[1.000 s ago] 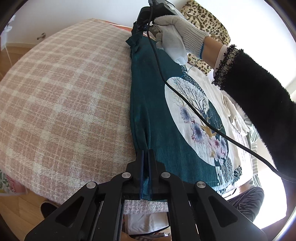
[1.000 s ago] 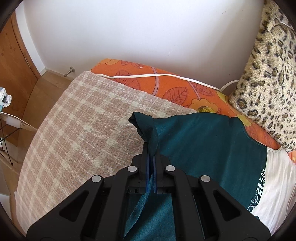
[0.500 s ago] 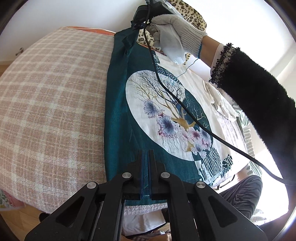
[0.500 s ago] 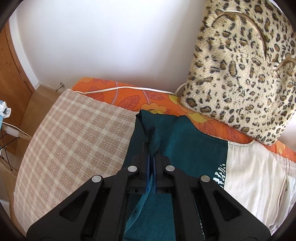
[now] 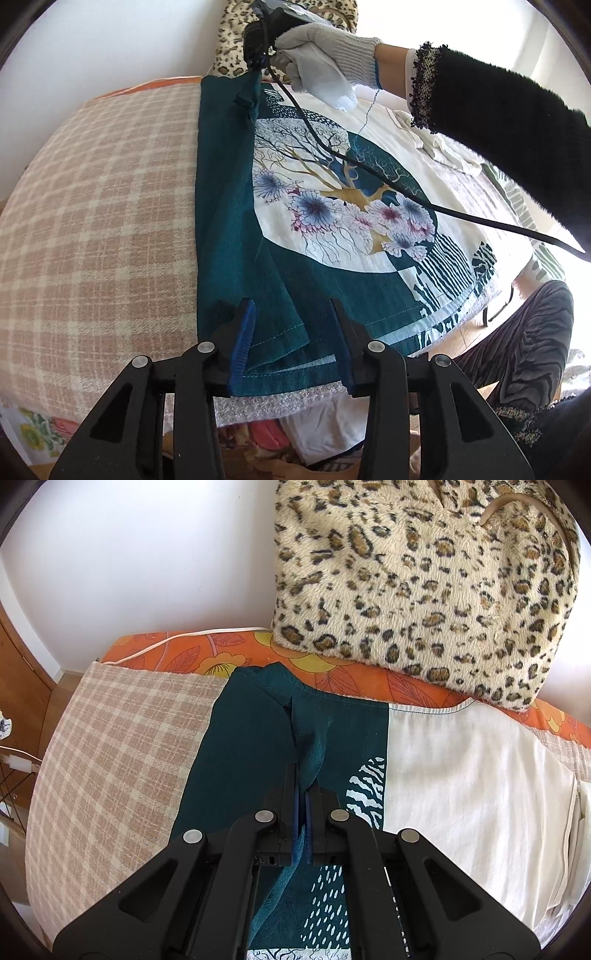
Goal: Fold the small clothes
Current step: 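Lift the green panel edge with both grippers and fold it toward the shirt's center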
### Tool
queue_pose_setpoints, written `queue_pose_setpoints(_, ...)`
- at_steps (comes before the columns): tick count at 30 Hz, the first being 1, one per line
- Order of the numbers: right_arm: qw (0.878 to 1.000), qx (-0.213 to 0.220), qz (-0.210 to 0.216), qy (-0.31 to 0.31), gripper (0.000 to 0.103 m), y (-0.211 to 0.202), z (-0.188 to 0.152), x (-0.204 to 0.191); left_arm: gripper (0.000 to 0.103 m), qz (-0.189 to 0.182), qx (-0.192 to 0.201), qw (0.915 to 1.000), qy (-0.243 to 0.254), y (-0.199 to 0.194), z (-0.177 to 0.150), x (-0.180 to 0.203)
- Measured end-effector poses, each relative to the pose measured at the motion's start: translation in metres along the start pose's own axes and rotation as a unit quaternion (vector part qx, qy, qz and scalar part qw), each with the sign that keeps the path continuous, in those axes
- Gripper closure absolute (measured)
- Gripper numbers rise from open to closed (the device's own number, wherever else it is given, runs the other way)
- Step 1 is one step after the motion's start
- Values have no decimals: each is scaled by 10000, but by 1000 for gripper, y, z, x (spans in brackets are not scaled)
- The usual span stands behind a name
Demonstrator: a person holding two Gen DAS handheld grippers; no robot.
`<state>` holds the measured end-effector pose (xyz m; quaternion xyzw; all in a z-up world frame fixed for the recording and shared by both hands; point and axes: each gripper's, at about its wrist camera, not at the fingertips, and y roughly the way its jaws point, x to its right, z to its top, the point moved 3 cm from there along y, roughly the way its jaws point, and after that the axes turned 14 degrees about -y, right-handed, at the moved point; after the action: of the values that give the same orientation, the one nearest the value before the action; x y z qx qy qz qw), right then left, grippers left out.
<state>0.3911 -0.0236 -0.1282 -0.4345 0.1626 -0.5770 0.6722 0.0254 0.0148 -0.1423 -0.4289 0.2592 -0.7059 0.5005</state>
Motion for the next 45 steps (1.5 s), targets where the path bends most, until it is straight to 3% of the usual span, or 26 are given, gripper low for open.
queue_pose_setpoints(6, 9999, 41, 55, -110, 100, -2, 4, -5, 65, 597, 44, 9968, 535, 17, -6, 5)
queue_pose_setpoints(7, 9999, 48, 78, -97, 100, -2, 4, -4, 71, 654, 118, 9956, 664, 17, -6, 6)
queue_pose_setpoints(8, 9999, 50, 98, -82, 100, -3, 4, -3, 90, 625, 144, 9955, 692, 17, -6, 6)
queue_pose_setpoints(9, 9999, 44, 101, -80, 100, -3, 4, -1, 99, 539, 133, 9965, 619, 16, -4, 3)
queue_pose_setpoints(13, 9999, 61, 85, -35, 100, -7, 1, 9, 101, -242, 50, 9996, -151, 0, 5, -7)
queue_pose_setpoints(18, 9999, 75, 69, 41, 100, -11, -4, 27, 101, -907, 47, 9956, -246, -15, 8, 11)
queue_pose_setpoints(29, 9998, -39, -25, 201, 100, -2, -21, 46, 101, -990, -257, 9947, -126, 1, -2, 26)
queue_pose_setpoints(31, 9998, -42, -55, 196, 100, 0, -23, 48, 95, -1068, -384, 9934, -157, 4, -4, 29)
queue_pose_setpoints(32, 9998, -43, -73, 181, 100, 1, -23, 49, 86, -1198, -508, 9913, -210, 5, -6, 31)
queue_pose_setpoints(33, 9998, -47, -87, 168, 100, 2, -23, 50, 68, -1319, -650, 9889, -236, 6, -8, 34)
queue_pose_setpoints(35, 9998, -57, -121, 131, 100, 4, -24, 51, 56, -1435, -748, 9866, -212, 3, -10, 38)
queue_pose_setpoints(39, 9990, -289, -318, 75, 99, 15, -27, 58, 56, -1286, -494, 9904, -86, -10, -7, 35)
queue_pose_setpoints(41, 9977, -533, -423, 31, 89, 23, -33, 64, 56, -1253, -380, 9911, -247, -14, -2, 26)
queue_pose_setpoints(43, 9970, -531, -554, 79, 68, 19, -40, 71, 56, -1145, -223, 9924, -394, -18, 4, 16)
queue_pose_setpoints(45, 9972, -371, -624, 202, 64, 9, -40, 77, 56, -1054, -196, 9929, -511, -17, 7, 7)
